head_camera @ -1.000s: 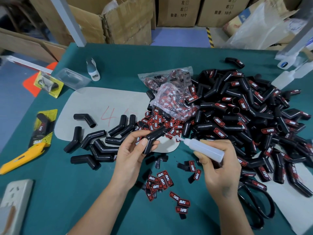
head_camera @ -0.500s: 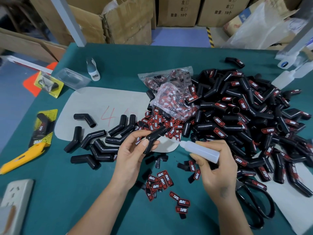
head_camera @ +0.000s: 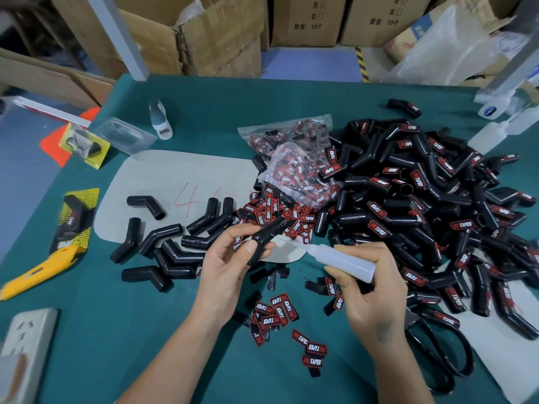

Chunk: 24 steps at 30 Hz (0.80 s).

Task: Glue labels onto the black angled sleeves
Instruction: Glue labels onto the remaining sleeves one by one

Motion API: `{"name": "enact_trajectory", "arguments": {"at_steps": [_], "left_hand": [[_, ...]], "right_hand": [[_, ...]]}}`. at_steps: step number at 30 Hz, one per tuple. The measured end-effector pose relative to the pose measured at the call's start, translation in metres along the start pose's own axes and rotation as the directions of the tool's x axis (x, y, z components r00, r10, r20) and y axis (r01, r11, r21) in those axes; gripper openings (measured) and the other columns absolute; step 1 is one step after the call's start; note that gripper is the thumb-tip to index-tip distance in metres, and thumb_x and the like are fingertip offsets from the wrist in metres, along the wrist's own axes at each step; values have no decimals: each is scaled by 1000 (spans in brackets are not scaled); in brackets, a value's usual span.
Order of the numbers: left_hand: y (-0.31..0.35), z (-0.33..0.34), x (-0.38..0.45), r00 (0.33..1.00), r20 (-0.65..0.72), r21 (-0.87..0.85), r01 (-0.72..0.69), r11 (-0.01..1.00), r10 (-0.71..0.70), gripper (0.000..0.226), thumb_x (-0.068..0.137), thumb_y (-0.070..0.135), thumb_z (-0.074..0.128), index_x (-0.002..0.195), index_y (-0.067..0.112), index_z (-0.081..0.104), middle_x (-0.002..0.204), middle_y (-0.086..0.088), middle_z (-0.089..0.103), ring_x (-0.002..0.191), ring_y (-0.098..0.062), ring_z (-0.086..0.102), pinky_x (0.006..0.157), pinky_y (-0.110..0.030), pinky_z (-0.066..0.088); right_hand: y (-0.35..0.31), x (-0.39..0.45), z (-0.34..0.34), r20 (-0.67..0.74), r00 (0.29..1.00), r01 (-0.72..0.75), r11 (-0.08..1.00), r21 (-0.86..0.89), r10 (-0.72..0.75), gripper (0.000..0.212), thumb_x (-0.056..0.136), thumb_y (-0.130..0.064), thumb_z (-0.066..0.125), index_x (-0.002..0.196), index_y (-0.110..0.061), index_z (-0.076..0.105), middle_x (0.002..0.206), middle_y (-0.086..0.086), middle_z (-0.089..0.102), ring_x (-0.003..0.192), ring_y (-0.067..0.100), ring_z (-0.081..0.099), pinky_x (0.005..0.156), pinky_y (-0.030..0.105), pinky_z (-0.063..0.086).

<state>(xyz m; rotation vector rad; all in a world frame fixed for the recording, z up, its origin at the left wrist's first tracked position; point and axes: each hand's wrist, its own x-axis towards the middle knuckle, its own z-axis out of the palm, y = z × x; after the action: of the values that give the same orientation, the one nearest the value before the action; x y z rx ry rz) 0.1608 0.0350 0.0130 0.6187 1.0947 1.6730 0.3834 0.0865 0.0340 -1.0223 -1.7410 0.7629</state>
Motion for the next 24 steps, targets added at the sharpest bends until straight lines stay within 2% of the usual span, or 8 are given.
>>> {"name": "enact_trajectory", "arguments": {"at_steps": [8,13,16,21,24], "left_hand": [[0,1,-1,1000,-14,-3,-5,1000,5,24,92,22,73,115,14,74,117,-21,69,102,-32,76,92,-31,58],[-1,1,0,1000,-15,-5,-15,1000,15,18,96,14,71,113,15,75,115,-17,69,101,-32,75,91,-31,58],[-1,0,0,1000,-7,-3,-16,1000,16,22,93,20,72,114,16,75,116,-16,70,103,-32,75,92,-31,58],[-1,0,-1,1000,-6,-1,-6,1000,6,23,93,22,72,116,16,74,115,-14,73,103,-31,76,92,-30,58],[-1,0,0,1000,-7,-2,-3,1000,3,24,93,22,72,116,16,74,114,-12,73,103,-30,76,92,-30,58]], "right_hand": [[-1,4,-3,-61,998,-17,1000,-9,17,24,91,-30,67,113,-36,60,111,-23,61,101,1,62,83,12,45],[-1,1,1,-21,1000,-3,1000,0,3,24,91,-28,69,113,-32,62,111,-19,61,99,1,62,83,8,43],[0,1,1,-16,1000,5,1000,-6,-5,23,91,-27,69,113,-28,62,112,-17,61,100,2,62,83,8,43],[0,2,-2,-39,999,-19,1000,-6,19,24,92,-29,68,114,-34,61,110,-20,61,100,4,63,83,12,45],[0,1,-1,-21,1000,-19,1000,-6,19,23,91,-29,69,114,-30,62,109,-16,62,100,4,62,83,11,44]]}}
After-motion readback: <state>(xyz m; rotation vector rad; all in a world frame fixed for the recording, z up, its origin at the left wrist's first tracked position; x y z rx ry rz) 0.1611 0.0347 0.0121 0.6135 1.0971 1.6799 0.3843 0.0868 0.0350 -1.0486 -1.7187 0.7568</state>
